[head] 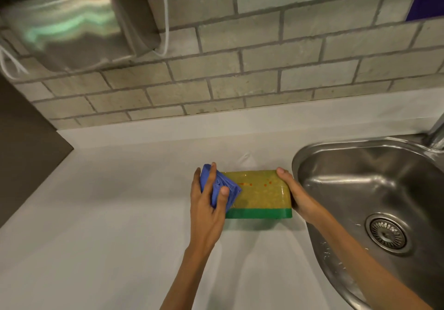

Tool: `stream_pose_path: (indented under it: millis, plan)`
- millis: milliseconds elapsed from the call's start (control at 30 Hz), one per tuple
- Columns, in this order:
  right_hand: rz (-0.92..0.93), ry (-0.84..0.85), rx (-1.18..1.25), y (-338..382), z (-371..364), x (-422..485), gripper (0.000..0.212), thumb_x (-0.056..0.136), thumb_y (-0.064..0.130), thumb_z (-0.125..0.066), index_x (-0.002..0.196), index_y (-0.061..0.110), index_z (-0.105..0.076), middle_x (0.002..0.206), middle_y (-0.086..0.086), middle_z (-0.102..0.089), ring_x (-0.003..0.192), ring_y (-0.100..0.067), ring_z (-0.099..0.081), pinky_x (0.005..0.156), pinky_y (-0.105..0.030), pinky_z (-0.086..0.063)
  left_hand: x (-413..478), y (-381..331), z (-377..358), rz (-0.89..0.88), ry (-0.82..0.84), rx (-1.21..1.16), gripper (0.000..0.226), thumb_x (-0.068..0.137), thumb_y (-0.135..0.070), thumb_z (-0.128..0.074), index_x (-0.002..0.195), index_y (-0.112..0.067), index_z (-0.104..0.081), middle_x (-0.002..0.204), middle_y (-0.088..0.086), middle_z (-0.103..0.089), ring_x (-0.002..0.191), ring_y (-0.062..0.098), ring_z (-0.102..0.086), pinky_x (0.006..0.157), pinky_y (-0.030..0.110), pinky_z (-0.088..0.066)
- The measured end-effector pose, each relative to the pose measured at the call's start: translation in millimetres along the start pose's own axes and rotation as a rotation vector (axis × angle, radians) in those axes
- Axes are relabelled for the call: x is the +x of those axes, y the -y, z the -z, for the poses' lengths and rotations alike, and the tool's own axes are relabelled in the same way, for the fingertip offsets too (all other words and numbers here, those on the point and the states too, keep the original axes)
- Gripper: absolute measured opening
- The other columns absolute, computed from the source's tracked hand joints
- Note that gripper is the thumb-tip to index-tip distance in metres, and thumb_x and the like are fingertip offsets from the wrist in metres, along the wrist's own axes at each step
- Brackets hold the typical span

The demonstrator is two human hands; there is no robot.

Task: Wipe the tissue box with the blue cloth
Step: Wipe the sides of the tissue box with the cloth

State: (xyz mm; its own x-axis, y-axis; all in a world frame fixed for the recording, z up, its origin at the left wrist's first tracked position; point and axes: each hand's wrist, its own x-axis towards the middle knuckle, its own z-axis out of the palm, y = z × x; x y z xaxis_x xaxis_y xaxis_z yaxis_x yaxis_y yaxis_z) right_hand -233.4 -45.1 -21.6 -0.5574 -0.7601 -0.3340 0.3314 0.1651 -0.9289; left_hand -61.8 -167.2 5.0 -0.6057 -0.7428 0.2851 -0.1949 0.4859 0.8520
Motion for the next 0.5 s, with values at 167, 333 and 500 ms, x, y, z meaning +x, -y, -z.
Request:
stream_pose_path:
  millis: [167,333,500]
  plan:
    - [0.001,-0.016,-0.003,-1,-1,0,0.056,0.064,0.067,-0.048,0.103,0.028,-0.056,0.108,-0.004,-0.065,0.102,-0.018,-0.062,0.081,-0.030,-0.050,-2,-10,-12,-0.040,-0.042,0.215,0.059,0.089,-0.056,-0.036,0.143,-0.035,-0.028,0.148,0.009,-0.033,0.132,0.025,-0.040,0.107,0.044,-0.041]
    - [0.007,-0.033,-0.005,0,-2,0,0.055,0.064,0.066,-0.048,0.102,0.027,-0.056,0.105,-0.005,-0.064,0.097,-0.018,-0.062,0.077,-0.029,-0.050,-14,-3,-6,-0.175,0.004,0.379,0.064,0.089,-0.055,-0.040,0.145,-0.030,-0.020,0.151,0.015,-0.030,0.136,0.032,-0.036,0.107,0.050,-0.039]
    - [0.006,-0.028,-0.026,0,-1,-3,0.082,0.054,0.075,-0.056,0.115,0.019,-0.053,0.115,-0.011,-0.061,0.110,-0.026,-0.058,0.096,-0.039,-0.047,-19,2,3,-0.149,-0.027,0.295,0.070,0.090,-0.043,-0.049,0.143,-0.031,-0.005,0.148,0.013,-0.038,0.131,0.027,-0.043,0.106,0.038,-0.041]
